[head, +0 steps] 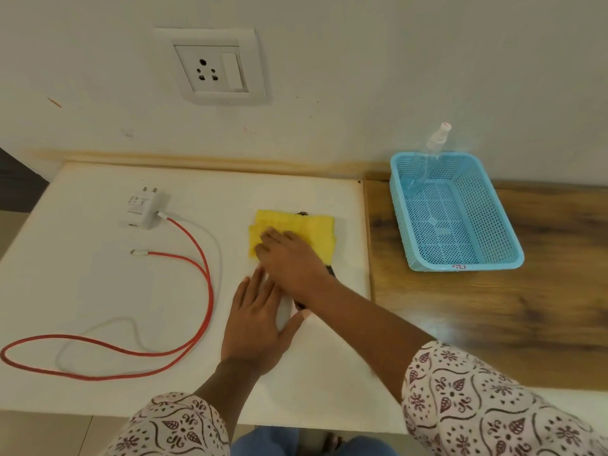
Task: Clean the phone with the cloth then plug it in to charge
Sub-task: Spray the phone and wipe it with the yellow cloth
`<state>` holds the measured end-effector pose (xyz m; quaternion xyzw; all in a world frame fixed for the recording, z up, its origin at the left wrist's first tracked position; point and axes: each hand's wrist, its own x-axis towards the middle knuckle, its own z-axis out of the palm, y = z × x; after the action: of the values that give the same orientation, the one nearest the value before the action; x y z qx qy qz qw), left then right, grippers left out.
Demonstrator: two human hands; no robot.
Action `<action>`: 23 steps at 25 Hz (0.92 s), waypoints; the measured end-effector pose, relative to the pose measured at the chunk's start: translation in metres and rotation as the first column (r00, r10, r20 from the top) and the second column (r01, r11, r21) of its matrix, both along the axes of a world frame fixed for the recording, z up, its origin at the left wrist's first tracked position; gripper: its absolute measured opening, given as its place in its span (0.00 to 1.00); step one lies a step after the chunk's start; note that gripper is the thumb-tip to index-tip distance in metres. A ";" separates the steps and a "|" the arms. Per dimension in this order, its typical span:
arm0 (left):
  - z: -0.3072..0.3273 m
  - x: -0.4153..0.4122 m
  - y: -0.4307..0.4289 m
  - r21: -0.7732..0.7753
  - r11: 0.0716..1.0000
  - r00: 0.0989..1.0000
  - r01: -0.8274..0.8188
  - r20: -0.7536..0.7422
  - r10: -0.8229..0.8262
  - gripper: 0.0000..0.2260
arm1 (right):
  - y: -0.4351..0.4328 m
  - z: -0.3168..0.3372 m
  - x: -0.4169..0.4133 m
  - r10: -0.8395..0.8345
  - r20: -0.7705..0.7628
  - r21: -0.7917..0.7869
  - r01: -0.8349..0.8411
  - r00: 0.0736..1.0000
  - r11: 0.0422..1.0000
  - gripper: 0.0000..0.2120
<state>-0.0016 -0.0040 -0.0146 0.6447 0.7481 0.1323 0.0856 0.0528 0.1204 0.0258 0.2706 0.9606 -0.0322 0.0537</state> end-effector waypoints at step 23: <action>-0.004 0.000 -0.001 -0.006 1.000 1.000 0.005 0.016 -0.004 0.32 | -0.043 0.005 0.075 -0.349 0.042 -0.172 0.351 0.936 0.920 0.28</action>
<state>-0.0021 -0.0047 -0.0185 0.6450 0.7463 0.1351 0.0939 0.1276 0.0769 0.0311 0.4323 0.8898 -0.1248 0.0761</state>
